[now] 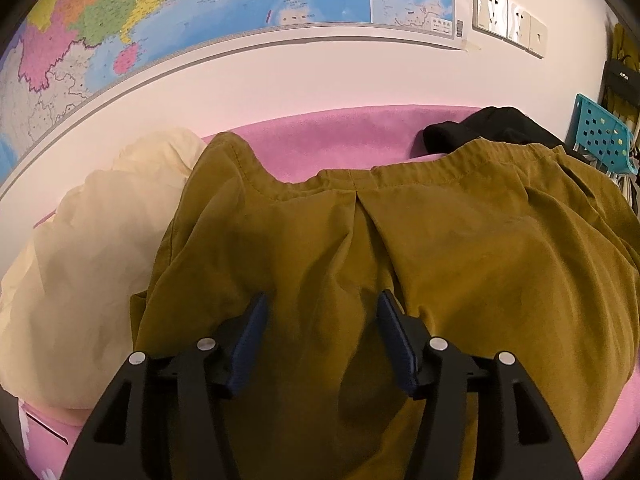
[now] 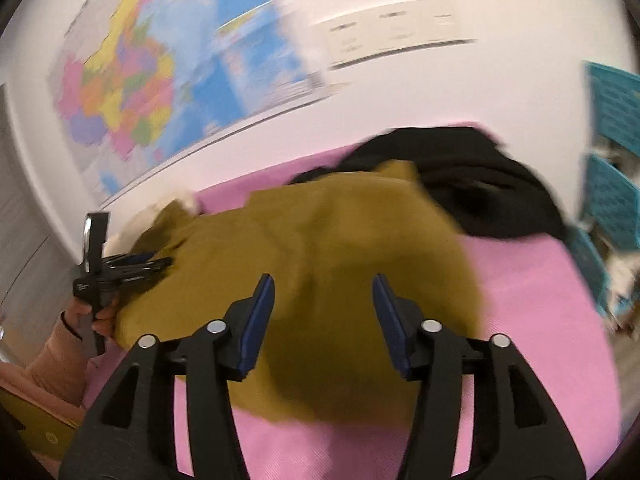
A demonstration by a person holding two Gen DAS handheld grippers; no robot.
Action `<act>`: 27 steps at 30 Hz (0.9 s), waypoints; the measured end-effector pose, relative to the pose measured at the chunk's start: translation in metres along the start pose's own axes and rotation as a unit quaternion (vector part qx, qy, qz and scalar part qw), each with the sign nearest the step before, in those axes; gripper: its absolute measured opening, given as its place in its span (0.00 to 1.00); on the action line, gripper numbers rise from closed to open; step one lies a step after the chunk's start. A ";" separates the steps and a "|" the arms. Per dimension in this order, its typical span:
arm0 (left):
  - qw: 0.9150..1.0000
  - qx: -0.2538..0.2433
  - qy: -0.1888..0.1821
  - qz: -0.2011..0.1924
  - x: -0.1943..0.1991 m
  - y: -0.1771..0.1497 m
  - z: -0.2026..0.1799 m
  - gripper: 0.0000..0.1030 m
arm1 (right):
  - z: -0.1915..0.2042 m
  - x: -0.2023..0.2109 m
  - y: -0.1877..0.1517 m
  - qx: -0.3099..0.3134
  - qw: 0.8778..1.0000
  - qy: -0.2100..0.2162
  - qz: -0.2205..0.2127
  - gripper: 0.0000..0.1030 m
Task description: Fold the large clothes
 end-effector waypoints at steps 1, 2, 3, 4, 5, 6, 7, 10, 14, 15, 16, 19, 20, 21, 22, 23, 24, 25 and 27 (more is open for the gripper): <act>1.000 -0.001 0.001 0.000 -0.001 0.000 0.000 0.54 | -0.008 0.005 -0.004 -0.008 1.000 -0.011 0.001 0.53; 1.000 -0.001 0.002 0.000 -0.001 0.000 -0.001 0.54 | -0.015 0.011 -0.012 -0.017 1.000 -0.021 0.003 0.57; 1.000 -0.001 0.002 -0.001 -0.001 -0.001 -0.001 0.55 | -0.024 0.014 -0.024 -0.030 0.999 -0.032 0.014 0.64; 1.000 -0.001 0.002 -0.002 -0.001 -0.001 0.000 0.55 | -0.028 0.013 -0.030 -0.036 0.999 -0.034 0.023 0.67; 1.000 -0.001 0.001 -0.002 -0.001 -0.001 0.000 0.55 | -0.032 0.009 -0.040 -0.041 0.998 -0.032 0.036 0.67; 1.000 0.000 0.001 -0.002 -0.001 -0.001 0.000 0.55 | -0.035 0.003 -0.047 -0.045 0.998 -0.026 0.045 0.66; 1.000 0.000 0.001 -0.001 -0.001 -0.001 0.000 0.55 | -0.038 -0.003 -0.052 -0.053 0.997 -0.016 0.051 0.61; 1.000 -0.001 0.001 -0.002 -0.001 -0.001 0.000 0.55 | -0.046 -0.007 -0.054 -0.081 0.995 0.042 0.033 0.14; 1.000 0.005 -0.004 -0.002 -0.004 -0.001 0.004 0.58 | -0.073 0.029 -0.032 -0.112 0.993 0.028 -0.040 0.01; 1.000 0.008 -0.003 -0.003 -0.004 -0.001 0.005 0.58 | -0.074 0.030 -0.030 -0.109 0.993 0.036 -0.040 0.01; 1.000 0.004 0.000 -0.006 -0.002 -0.002 0.003 0.58 | -0.067 0.023 -0.030 -0.087 0.996 0.015 -0.016 0.01; 1.000 -0.006 0.008 -0.015 0.005 -0.005 0.000 0.58 | -0.060 0.005 -0.036 -0.069 0.997 -0.030 0.035 0.03; 1.000 -0.008 0.004 -0.018 0.009 -0.006 -0.001 0.58 | -0.061 0.003 -0.037 -0.077 0.996 -0.033 0.036 0.06; 1.000 -0.009 -0.002 -0.025 0.018 -0.009 0.000 0.58 | -0.061 0.004 -0.037 -0.081 0.995 -0.045 0.035 0.11; 0.999 -0.010 -0.005 -0.032 0.026 -0.013 0.002 0.58 | -0.058 0.005 -0.036 -0.080 0.994 -0.063 0.033 0.17; 0.999 -0.015 -0.012 -0.039 0.037 -0.017 0.005 0.58 | -0.052 0.010 -0.032 -0.067 0.994 -0.077 0.026 0.19; 0.998 -0.018 -0.022 -0.049 0.051 -0.023 0.009 0.58 | -0.047 0.013 -0.029 -0.058 0.995 -0.080 0.017 0.21; 0.998 -0.017 -0.031 -0.059 0.064 -0.028 0.015 0.58 | -0.038 0.018 -0.023 -0.047 0.996 -0.079 0.005 0.22; 0.995 -0.013 -0.050 -0.081 0.091 -0.039 0.030 0.61 | -0.018 0.024 -0.011 -0.013 0.998 -0.057 -0.016 0.26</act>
Point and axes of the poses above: each gripper's, at about its wrist camera, not at the fingertips, and x roughly against the way its jaws point, z to its left, y to its top, the point moved 2 cm from there along -x, roughly the way its jaws point, and after that the axes turned 11 degrees about x, right-handed, at the moved point
